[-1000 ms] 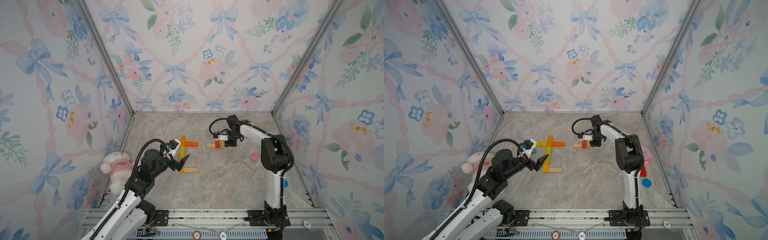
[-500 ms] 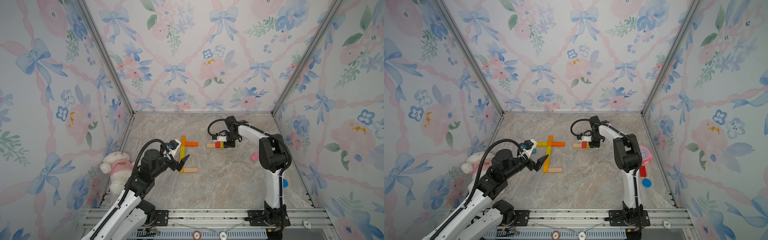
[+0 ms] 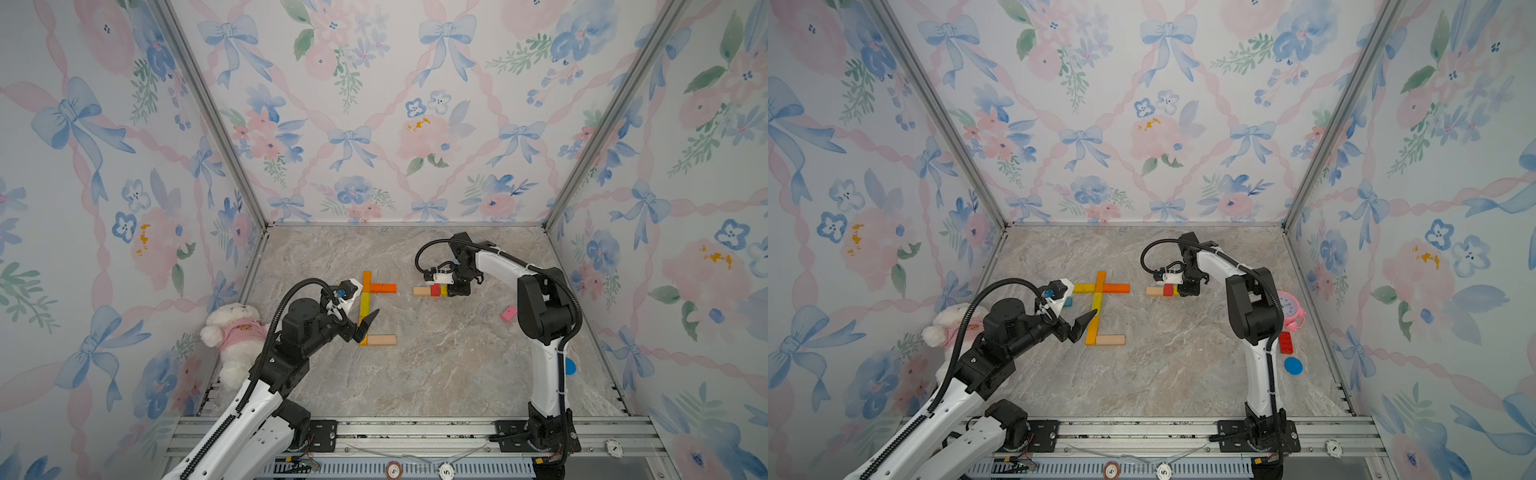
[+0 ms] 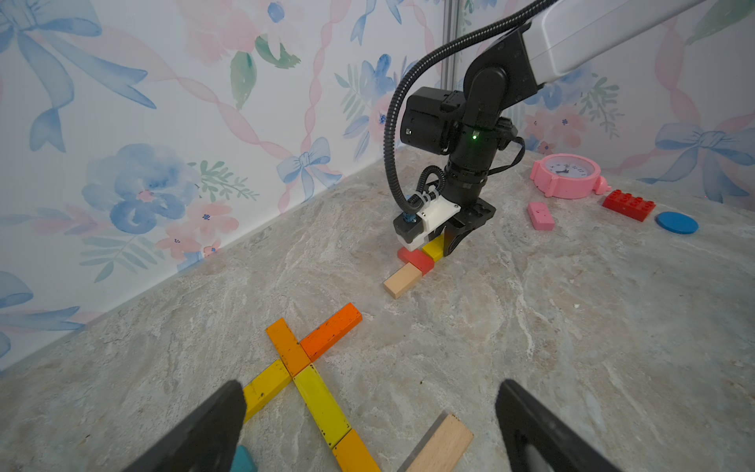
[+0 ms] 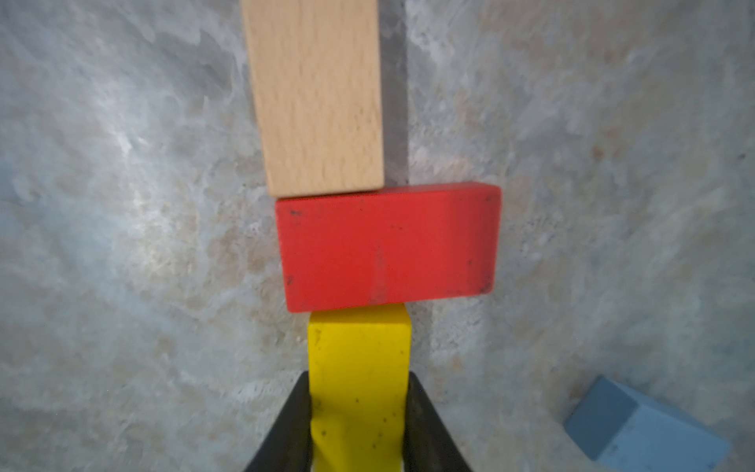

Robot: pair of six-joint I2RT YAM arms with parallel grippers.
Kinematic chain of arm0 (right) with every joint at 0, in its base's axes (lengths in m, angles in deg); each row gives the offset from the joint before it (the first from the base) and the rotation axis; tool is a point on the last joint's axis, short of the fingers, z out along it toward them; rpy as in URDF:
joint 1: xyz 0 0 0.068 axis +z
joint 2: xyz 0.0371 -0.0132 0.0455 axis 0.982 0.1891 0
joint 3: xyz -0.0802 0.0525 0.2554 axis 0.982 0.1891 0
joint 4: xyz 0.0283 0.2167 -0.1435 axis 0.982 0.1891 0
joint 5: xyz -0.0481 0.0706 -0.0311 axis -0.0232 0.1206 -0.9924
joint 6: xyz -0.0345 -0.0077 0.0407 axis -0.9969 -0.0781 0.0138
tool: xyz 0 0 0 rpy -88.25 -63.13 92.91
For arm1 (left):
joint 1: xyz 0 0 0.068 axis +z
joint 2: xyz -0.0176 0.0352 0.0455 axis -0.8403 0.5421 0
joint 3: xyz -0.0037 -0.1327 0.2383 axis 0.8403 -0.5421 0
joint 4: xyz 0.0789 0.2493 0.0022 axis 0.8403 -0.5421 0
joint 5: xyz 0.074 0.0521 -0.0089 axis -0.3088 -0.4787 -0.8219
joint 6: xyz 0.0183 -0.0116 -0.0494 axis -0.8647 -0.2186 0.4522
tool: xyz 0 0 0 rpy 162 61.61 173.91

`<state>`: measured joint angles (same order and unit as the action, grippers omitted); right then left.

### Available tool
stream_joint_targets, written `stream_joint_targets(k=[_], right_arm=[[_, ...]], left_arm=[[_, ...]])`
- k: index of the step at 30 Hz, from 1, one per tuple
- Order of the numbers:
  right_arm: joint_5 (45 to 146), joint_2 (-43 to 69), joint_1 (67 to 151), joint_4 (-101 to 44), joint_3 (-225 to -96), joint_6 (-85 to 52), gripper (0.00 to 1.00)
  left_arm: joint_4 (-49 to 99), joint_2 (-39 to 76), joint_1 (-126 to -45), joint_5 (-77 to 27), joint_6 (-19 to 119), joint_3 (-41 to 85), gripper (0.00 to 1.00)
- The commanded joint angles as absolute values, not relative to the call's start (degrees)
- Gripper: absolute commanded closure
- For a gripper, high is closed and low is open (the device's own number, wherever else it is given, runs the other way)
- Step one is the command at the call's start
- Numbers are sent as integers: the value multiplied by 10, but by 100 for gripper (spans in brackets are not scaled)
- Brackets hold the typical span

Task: Assemble the letter t with building blocks
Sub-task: Assemble the building block at the center of the board.

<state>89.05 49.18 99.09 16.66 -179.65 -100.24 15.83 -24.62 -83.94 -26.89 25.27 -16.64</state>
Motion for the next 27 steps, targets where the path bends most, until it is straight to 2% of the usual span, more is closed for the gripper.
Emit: stream_joint_targets(k=[1, 27], right_arm=[[885, 500, 995, 192, -1806, -1013, 85], [884, 497, 1001, 193, -1795, -1025, 82]], left_arm=[[174, -253, -839, -258, 246, -175, 2], [174, -250, -839, -251, 243, -176, 2]])
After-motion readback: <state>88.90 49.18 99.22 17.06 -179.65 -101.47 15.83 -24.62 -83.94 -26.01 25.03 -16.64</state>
